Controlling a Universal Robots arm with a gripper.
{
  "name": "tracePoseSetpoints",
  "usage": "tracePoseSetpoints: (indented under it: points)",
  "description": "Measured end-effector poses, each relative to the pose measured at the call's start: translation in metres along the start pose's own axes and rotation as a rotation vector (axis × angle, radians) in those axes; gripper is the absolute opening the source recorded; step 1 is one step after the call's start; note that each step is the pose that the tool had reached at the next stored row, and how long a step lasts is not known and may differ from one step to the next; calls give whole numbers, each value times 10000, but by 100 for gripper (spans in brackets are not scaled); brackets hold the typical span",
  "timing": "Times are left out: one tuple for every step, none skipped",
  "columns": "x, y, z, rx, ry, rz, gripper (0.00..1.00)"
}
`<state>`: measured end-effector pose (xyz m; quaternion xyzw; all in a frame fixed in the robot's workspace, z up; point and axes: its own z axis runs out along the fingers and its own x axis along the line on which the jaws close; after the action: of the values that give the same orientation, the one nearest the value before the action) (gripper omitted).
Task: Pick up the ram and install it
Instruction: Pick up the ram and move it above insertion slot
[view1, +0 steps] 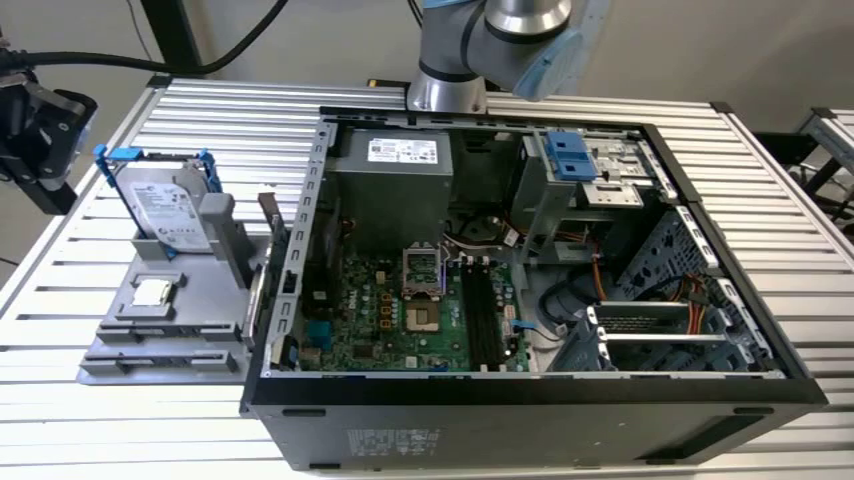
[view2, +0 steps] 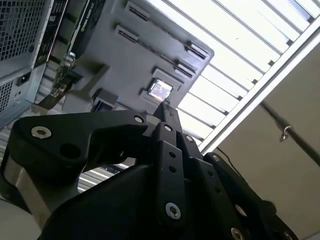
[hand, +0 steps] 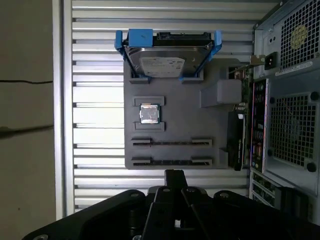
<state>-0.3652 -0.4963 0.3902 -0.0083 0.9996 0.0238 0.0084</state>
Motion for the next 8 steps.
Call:
tracePoseSetpoints:
  points:
    - [0,0,1,-1,7,-166,0]
    - [0,0,0,-2,14,-322,0]
    - [0,0,0,-1,22,-467,0]
    - [0,0,0,0,29,-610,0]
    - [0,0,0,-1,36,-754,0]
    - [0,0,-1,-2,43,-899,0]
    - [0,0,-1,-4,50,-1040,0]
    - [0,0,-1,-5,56,-1162,0]
